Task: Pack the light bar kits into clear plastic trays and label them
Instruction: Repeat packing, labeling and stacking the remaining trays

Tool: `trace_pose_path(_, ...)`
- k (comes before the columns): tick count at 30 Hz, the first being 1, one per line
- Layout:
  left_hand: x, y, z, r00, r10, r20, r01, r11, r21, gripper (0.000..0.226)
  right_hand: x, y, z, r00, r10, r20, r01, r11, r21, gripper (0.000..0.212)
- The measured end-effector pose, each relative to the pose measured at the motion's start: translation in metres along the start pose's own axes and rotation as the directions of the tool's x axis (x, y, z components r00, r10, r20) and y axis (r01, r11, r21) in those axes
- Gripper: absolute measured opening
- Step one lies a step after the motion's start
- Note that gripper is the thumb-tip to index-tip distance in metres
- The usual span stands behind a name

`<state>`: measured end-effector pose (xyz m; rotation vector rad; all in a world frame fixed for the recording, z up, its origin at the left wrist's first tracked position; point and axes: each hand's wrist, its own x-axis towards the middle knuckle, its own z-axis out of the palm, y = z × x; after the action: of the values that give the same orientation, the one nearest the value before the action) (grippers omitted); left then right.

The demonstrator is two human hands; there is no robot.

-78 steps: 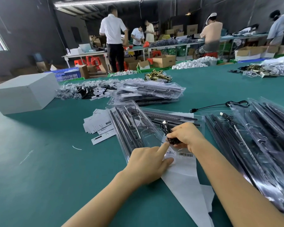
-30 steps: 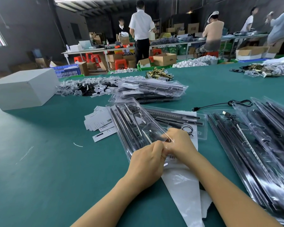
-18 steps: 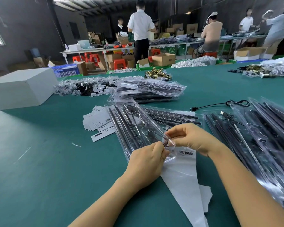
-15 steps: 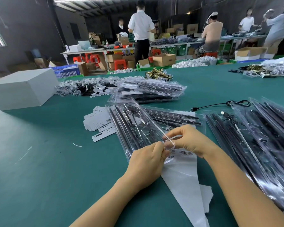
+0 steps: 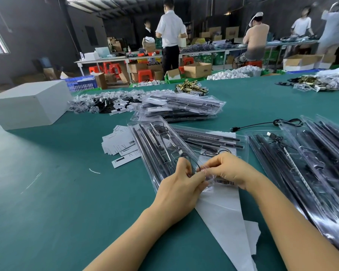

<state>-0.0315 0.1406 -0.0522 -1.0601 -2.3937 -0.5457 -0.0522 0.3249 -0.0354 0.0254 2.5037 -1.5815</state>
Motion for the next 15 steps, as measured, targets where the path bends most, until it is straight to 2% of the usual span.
trace_pose_path(4,-0.002,-0.001,0.004,1.000,0.004,0.017,-0.006,0.995,0.099,0.018,0.000,-0.001,-0.003,0.998,0.064,0.009,-0.064,0.997,0.050,0.013)
trace_pose_path(7,-0.001,0.001,0.004,1.000,-0.007,0.023,0.004,0.992,0.125,0.020,0.000,-0.003,-0.006,0.979,0.191,-0.076,-0.174,0.967,0.187,0.014)
trace_pose_path(9,0.000,0.001,0.005,1.000,0.012,0.014,-0.013,0.991,0.133,0.020,-0.001,-0.008,-0.009,0.944,0.266,-0.197,-0.205,0.937,0.285,0.014)
trace_pose_path(10,-0.001,0.001,0.006,1.000,0.025,0.002,-0.025,0.990,0.141,0.021,-0.002,-0.010,-0.011,0.927,0.243,-0.287,-0.177,0.955,0.237,0.014)
trace_pose_path(12,-0.001,0.001,0.007,1.000,0.026,0.004,-0.027,0.990,0.139,0.021,-0.003,-0.019,-0.009,0.889,0.077,-0.451,-0.079,0.997,0.013,0.014)
trace_pose_path(14,0.000,0.001,0.007,1.000,0.022,0.013,-0.023,0.990,0.136,0.021,-0.001,-0.041,0.002,0.875,-0.123,-0.468,0.030,0.979,-0.201,0.013)
trace_pose_path(15,-0.001,0.000,0.008,1.000,0.010,0.026,-0.014,0.990,0.141,0.021,0.004,-0.057,0.013,0.888,-0.220,-0.404,0.089,0.944,-0.318,0.018)
